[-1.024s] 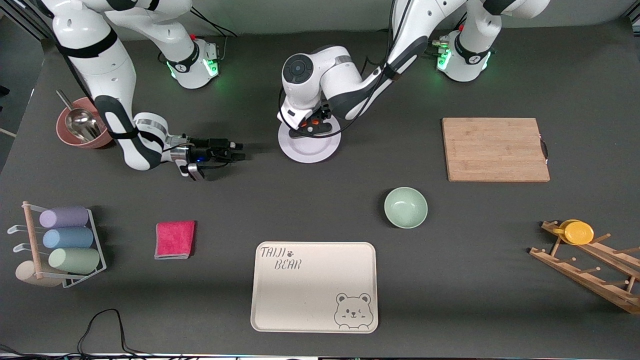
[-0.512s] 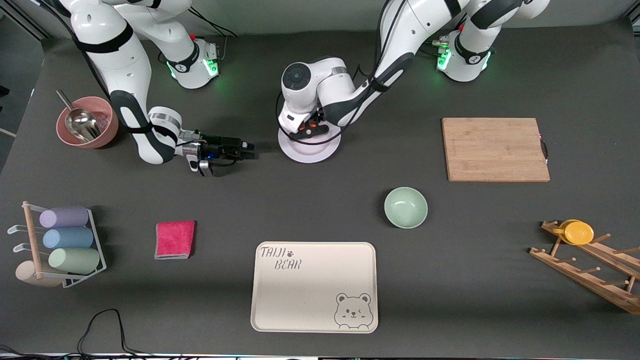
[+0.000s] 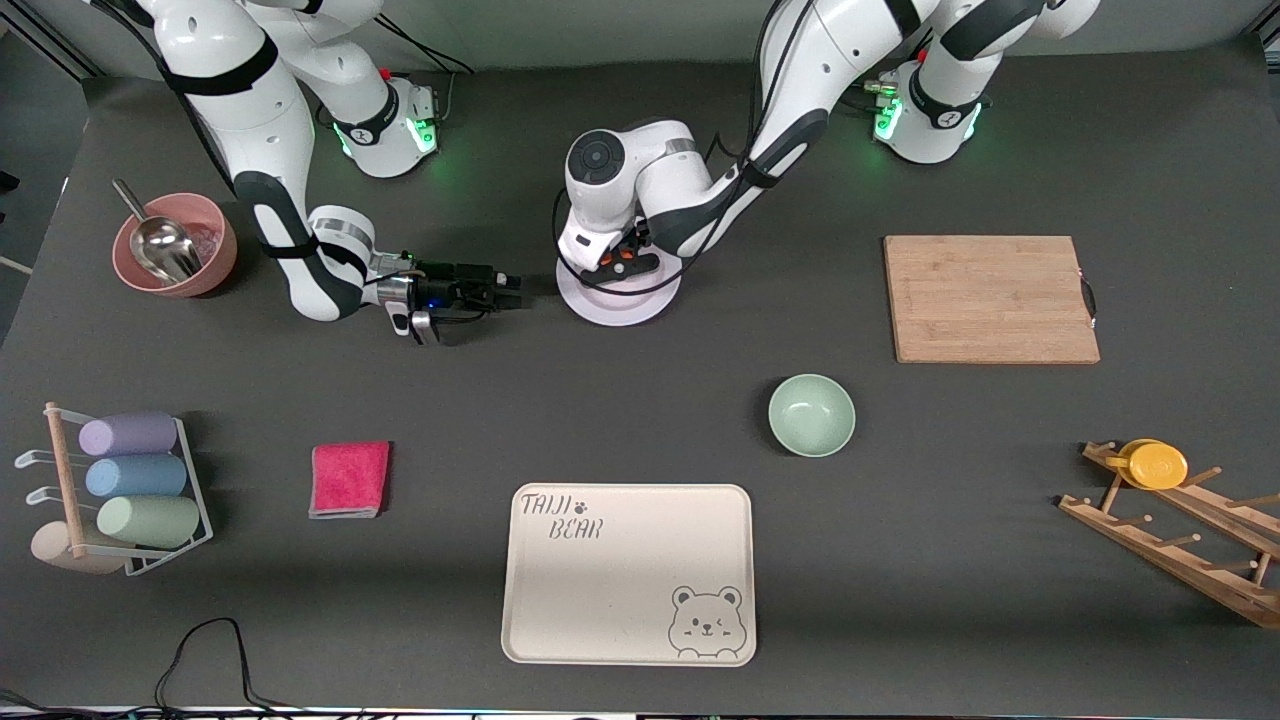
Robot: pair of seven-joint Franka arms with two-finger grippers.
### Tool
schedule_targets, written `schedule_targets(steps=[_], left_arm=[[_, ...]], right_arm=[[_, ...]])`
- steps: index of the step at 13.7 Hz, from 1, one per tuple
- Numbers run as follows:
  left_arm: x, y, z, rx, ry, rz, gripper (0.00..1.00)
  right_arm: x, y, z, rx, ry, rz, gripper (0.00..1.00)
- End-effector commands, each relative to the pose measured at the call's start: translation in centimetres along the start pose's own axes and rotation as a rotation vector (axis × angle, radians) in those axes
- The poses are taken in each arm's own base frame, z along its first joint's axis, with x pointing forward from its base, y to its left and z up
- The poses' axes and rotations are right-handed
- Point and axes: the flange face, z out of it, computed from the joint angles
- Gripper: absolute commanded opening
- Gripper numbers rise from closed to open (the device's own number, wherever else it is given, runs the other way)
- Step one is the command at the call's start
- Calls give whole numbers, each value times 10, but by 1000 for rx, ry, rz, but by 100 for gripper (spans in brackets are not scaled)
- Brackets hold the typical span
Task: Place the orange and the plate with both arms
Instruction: 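Lower the orange onto the plate while the right gripper grasps the rim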
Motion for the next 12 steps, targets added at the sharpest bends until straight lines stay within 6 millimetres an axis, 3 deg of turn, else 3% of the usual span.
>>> schedule_targets(steps=[1,10,11,12], left_arm=[[-4,4,-1,-7,25,-9,0],[-3,5,-2,-9,27,-11,0],[-3,4,-1,-8,26,-11,12],[-8,6,0,-6,26,-4,71]], right_arm=[[-18,-1,0,20,17,-4,100],[-21,4,-1,17,43,-35,100],[-21,4,-1,17,44,-35,100],[-21,4,-1,15,46,-34,100]])
